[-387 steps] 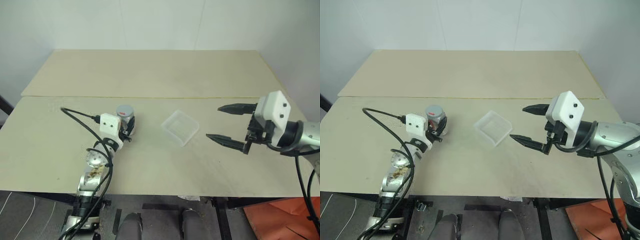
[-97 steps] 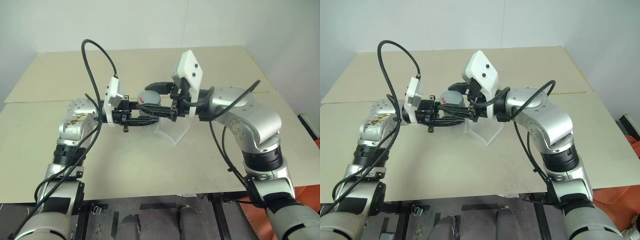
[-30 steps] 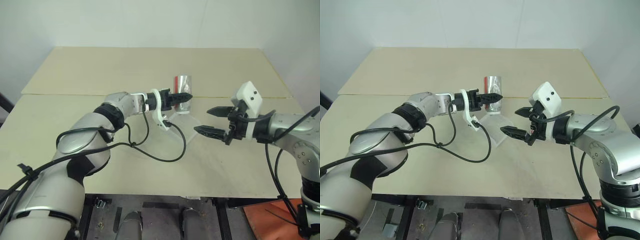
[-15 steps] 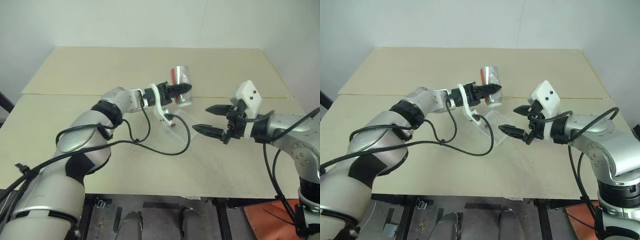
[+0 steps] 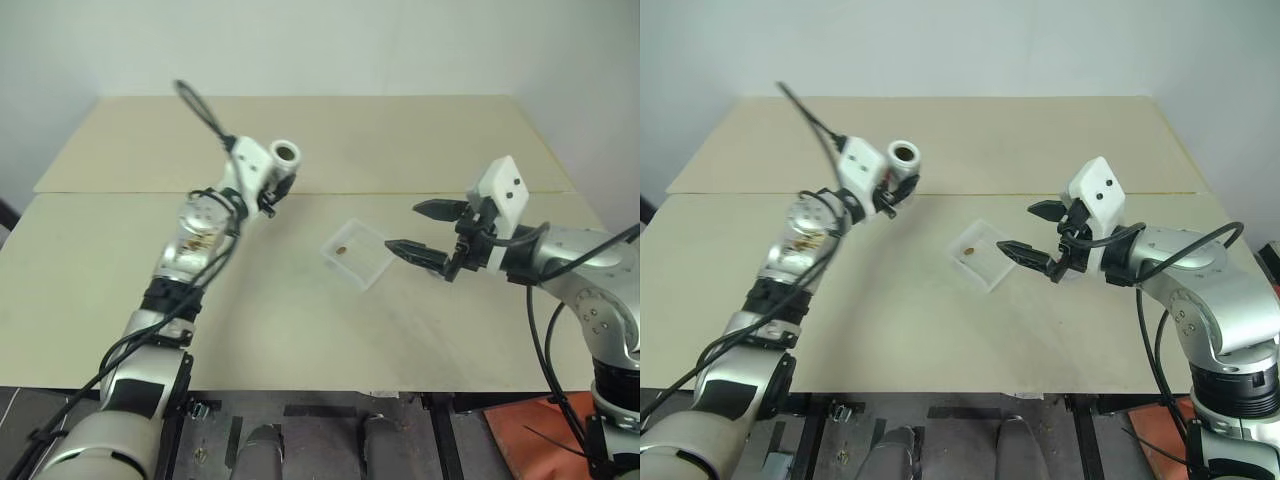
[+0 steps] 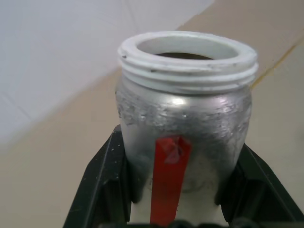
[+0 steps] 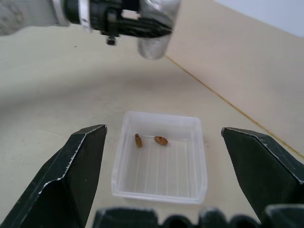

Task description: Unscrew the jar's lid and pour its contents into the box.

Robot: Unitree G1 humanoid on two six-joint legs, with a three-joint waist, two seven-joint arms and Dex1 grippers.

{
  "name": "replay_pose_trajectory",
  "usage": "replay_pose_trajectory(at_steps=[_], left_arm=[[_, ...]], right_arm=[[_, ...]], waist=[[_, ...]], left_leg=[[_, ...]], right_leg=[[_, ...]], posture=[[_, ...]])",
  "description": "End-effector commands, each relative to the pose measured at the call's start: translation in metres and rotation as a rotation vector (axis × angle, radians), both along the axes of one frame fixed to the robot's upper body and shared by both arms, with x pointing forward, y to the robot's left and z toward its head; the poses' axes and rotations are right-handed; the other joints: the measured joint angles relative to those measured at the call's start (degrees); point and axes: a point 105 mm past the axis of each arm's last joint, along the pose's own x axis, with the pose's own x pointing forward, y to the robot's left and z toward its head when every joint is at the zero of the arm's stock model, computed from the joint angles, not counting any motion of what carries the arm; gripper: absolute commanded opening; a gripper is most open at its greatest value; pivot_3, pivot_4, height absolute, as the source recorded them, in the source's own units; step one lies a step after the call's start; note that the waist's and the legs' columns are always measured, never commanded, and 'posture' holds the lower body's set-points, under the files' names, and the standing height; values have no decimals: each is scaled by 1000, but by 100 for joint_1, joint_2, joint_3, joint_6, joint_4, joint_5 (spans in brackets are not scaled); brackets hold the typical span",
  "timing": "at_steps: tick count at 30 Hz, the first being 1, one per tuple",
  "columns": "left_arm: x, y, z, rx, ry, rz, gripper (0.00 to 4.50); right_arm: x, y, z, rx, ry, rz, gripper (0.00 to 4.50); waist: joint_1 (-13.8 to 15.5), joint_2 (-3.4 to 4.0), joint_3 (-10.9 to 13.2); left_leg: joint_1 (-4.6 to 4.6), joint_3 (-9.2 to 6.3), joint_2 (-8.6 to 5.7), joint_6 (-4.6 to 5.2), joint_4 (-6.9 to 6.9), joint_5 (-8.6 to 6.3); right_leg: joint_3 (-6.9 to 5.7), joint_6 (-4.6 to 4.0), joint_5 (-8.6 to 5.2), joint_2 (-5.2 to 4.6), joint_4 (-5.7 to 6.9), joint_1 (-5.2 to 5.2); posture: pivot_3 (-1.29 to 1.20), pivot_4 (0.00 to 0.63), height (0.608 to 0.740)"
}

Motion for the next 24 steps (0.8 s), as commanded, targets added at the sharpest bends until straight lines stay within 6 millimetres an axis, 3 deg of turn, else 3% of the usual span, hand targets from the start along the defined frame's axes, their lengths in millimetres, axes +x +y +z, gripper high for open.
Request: replay_pose_trajectory(at_steps=[1, 5, 18, 24], left_arm=[[-12, 14, -6, -85, 49, 19, 1921], [-19, 22, -22, -188, 67, 28, 1921], [-31, 21, -64, -177, 51, 13, 1921], [-41, 30, -81, -171, 49, -12, 3862]], right_arm=[[-1, 2, 11, 0, -63, 11, 4480], [-1, 3, 8, -1, -53, 18, 4480], [-5, 3, -4, -31, -18, 31, 4480], [-10, 5, -5, -31, -7, 45, 4500]], waist=[[-53, 1, -1], [-81, 1, -1], [-32, 0, -2], [-55, 1, -2]], left_leg=[[8, 0, 0, 0, 0, 0], [21, 0, 2, 1, -1, 0], [15, 1, 1, 0, -1, 0], [17, 2, 1, 2, -2, -1]], right_leg=[[1, 0, 0, 0, 0, 6], [4, -4, 2, 4, 2, 10], [3, -4, 2, 2, -3, 9], [3, -5, 3, 3, -3, 9]], posture=[[0, 150, 740], [0, 150, 740], [0, 150, 740], [0, 150, 740]])
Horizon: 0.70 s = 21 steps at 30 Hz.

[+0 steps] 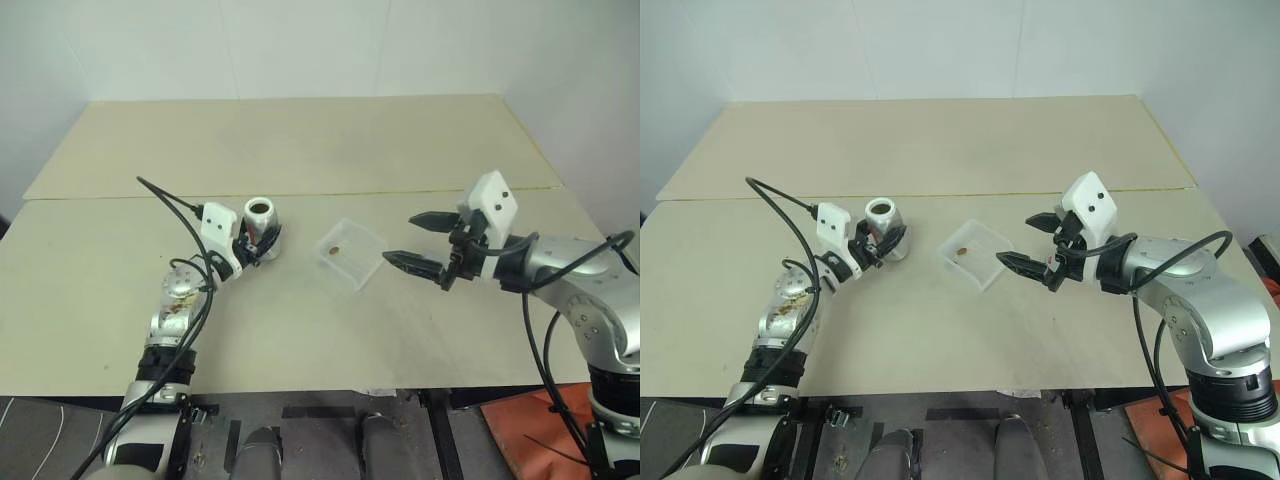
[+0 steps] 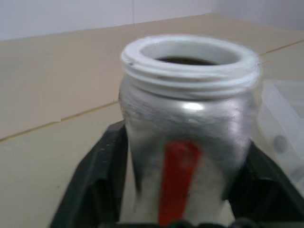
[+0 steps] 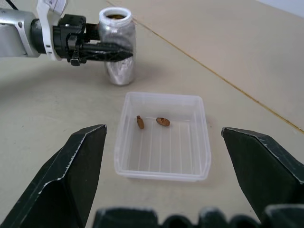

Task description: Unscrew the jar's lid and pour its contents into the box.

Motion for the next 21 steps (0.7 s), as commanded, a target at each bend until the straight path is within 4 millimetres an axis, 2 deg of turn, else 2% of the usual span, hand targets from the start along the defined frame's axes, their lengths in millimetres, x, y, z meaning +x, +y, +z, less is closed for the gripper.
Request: replay_pose_trajectory(at_steps=[1, 2, 5, 10, 14, 18, 21], left_arm=[[-3, 8, 1, 20, -30, 11, 4193], [-3, 10, -2, 25, -24, 17, 4473], [-7, 13, -2, 35, -22, 18, 4473], [-29, 35, 11, 139, -6, -37, 4473], [-64, 63, 40, 333, 1, -185, 4473], [-102, 79, 84, 321, -20, -391, 4473], [-112, 85, 98, 323, -32, -428, 4473]], right_arm=[[-6, 1, 11, -9, -51, 24, 4500], [-6, 1, 11, -11, -50, 26, 4500], [-6, 1, 12, -13, -49, 31, 4500], [-3, -3, 12, -20, -51, 20, 4500], [-7, -14, 10, -35, -44, 0, 4500], [-11, -30, 12, -56, -48, 2, 4500], [-12, -34, 17, -54, -69, 26, 4500]], waist=[[8, 0, 0], [9, 0, 0], [9, 0, 0], [-32, 1, 0], [-22, 1, 0], [35, 2, 1], [55, 3, 0]], left_leg=[[0, 0, 0, 0, 0, 0], [1, 0, 0, 1, 0, 0], [-2, -1, 0, 1, 0, -1], [0, 0, 4, 2, -3, -1], [2, 0, 11, 6, -9, -4], [-2, 4, 12, 13, -10, -7], [5, 9, 13, 18, -10, -11]], right_leg=[[0, 0, 0, 0, -1, 0], [0, 0, 0, 0, -1, 0], [0, 0, 0, 0, 0, 0], [1, 0, 0, 3, 3, -5], [2, -4, -1, 8, 4, -6], [0, -5, -3, 6, -1, -6], [1, -5, -3, 6, -19, 0]], posture=[[0, 150, 740], [0, 150, 740], [0, 150, 740], [0, 150, 740], [0, 150, 740], [0, 150, 740], [0, 150, 740]])
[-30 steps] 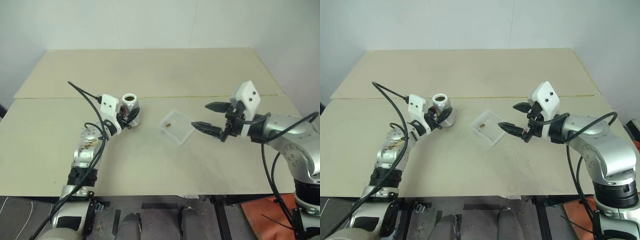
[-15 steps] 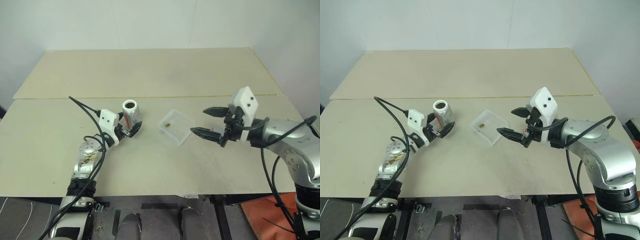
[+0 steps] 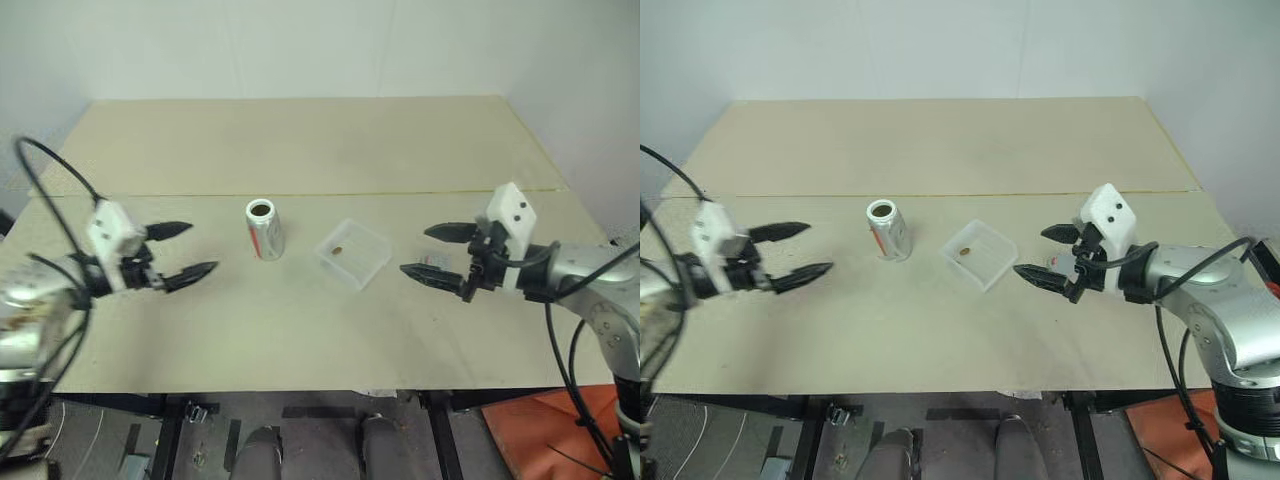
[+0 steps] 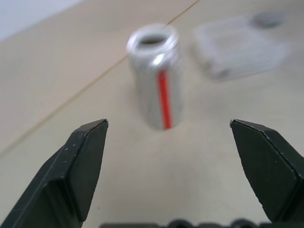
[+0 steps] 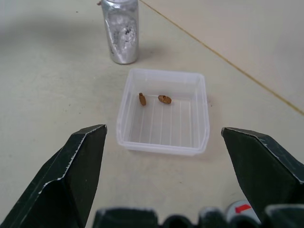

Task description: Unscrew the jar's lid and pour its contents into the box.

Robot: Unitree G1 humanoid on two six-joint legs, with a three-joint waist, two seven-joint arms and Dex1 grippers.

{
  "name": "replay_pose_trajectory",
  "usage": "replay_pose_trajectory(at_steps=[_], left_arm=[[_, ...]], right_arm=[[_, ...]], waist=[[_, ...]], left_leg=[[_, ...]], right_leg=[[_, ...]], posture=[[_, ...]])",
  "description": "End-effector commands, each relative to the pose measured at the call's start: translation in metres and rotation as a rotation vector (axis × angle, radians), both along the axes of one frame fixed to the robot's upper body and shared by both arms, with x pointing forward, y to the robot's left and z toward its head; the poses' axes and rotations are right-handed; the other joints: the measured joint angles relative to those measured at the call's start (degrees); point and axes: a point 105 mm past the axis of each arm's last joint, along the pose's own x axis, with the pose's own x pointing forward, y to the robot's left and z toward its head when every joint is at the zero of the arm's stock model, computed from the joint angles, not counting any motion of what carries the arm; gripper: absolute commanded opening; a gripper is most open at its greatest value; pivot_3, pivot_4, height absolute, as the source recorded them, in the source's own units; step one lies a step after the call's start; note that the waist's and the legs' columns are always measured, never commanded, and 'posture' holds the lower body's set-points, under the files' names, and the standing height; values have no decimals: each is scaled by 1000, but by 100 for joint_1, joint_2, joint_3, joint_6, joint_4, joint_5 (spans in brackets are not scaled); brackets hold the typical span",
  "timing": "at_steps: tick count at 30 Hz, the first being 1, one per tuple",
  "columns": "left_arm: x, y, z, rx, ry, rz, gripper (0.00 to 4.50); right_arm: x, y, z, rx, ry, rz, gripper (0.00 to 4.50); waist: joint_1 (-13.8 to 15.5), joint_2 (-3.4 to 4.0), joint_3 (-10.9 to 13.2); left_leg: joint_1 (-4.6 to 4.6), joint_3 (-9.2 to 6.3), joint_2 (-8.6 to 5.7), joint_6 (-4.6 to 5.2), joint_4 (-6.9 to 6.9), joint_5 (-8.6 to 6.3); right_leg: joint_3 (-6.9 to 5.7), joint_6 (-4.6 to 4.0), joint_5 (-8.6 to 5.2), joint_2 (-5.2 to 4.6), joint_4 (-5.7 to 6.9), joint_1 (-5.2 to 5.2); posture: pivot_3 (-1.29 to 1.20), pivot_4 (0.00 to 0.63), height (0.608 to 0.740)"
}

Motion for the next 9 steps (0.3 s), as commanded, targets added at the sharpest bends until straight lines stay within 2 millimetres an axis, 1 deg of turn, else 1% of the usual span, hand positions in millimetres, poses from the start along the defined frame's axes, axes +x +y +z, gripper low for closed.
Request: replay_pose_trajectory(at_steps=[1, 5, 9], left_arm=[[-14, -2, 19, -13, -27, -73, 4473], [-21, -3, 31, -36, -42, -62, 4473], [-29, -7, 29, -37, -19, -56, 4473]], right_arm=[[-5, -4, 18, 8, -85, 38, 4500], [-13, -1, 24, 15, -101, 101, 4500], [-7, 0, 27, 28, -132, 60, 4500]], waist=[[4, 0, 0], [-19, -1, 1], [-46, -1, 0]], left_leg=[[2, 1, 0, 2, 0, -1], [0, 2, 2, 5, 0, -3], [-1, 2, 3, 6, 0, -3]], right_leg=[[1, -1, -1, 0, -2, 0], [1, -4, -2, 1, 4, -3], [1, -4, -2, 1, 12, -5]], posture=[[0, 150, 740], [0, 150, 740], [0, 150, 740]])
